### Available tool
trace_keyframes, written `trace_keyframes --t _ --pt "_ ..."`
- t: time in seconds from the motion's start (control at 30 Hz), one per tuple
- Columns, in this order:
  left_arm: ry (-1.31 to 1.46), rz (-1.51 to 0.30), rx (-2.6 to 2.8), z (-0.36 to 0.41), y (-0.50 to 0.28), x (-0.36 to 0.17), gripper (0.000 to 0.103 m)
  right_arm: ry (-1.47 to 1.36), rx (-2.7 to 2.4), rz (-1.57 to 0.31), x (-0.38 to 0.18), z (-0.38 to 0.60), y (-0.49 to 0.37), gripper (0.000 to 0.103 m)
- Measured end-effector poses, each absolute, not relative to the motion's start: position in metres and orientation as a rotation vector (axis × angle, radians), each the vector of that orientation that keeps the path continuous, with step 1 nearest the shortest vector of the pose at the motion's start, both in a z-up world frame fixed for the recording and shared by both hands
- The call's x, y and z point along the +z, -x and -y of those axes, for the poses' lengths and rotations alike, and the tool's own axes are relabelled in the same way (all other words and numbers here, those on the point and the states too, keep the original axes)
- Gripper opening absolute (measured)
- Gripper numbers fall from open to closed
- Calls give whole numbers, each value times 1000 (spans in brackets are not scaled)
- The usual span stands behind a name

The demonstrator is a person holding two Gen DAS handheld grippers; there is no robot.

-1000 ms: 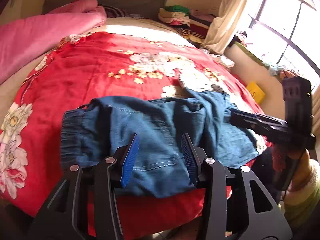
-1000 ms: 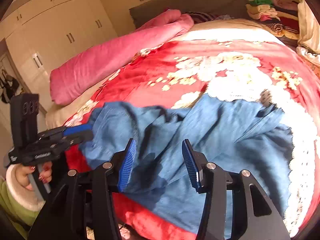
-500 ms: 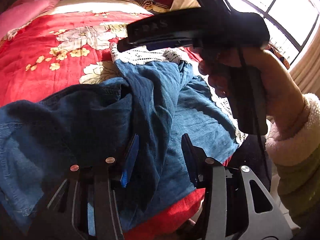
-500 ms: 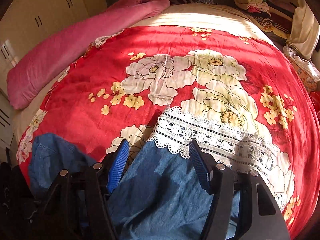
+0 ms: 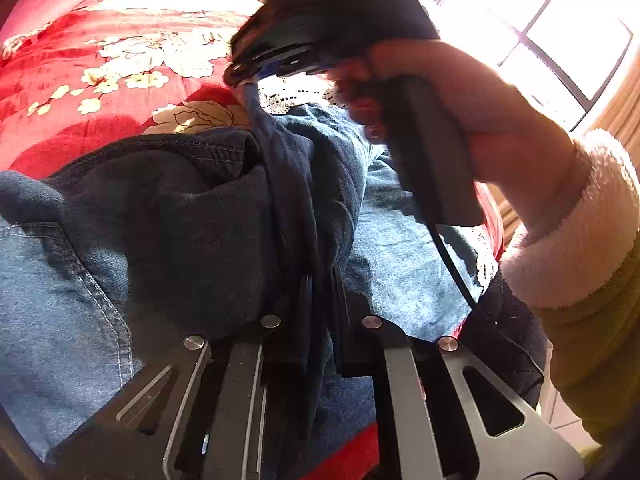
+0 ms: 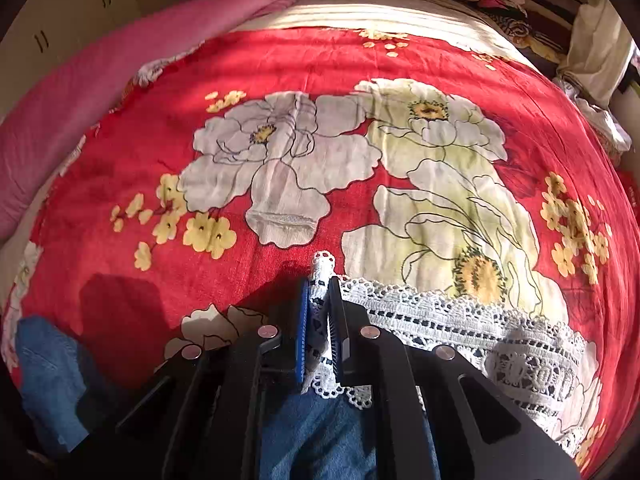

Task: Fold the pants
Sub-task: 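Grasp the lace-trimmed leg hem with the right gripper and lift it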

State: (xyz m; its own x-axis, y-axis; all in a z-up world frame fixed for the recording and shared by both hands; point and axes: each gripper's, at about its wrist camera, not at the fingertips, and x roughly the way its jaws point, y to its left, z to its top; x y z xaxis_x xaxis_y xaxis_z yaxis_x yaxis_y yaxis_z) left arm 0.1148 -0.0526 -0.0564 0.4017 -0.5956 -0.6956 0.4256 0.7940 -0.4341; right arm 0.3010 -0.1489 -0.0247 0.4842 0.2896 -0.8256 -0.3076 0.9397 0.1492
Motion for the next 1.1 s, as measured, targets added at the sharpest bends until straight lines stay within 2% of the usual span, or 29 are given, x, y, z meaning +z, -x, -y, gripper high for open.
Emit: trace_keyframes --t 0.2,0.37,0.67,0.93,0.97,1.0,1.03,1.1 --pt "185 -925 -664 42 -108 -47 2 -170 334 -869 23 236 -236 8" --pt "154 -887 -671 42 -102 -32 2 -264 283 -792 39 304 -166 8" --pt "72 -875 -673 58 -90 -27 2 -367 192 -849 -8 372 -69 8" --pt "11 -885 -715 69 -72 -37 3 -392 193 -926 -47 375 -25 8" --pt "-5 -882 -727 73 -69 -38 4 -400 188 -928 -50 377 -23 8" --pt "-24 -882 -740 77 -67 -39 10 -407 183 -929 -52 379 -22 8" --pt "-47 -885 -755 83 -63 -41 21 -417 175 -927 -54 381 -21 8" --pt "-101 -894 -769 93 -58 -46 29 -437 168 -924 -55 386 -20 8"
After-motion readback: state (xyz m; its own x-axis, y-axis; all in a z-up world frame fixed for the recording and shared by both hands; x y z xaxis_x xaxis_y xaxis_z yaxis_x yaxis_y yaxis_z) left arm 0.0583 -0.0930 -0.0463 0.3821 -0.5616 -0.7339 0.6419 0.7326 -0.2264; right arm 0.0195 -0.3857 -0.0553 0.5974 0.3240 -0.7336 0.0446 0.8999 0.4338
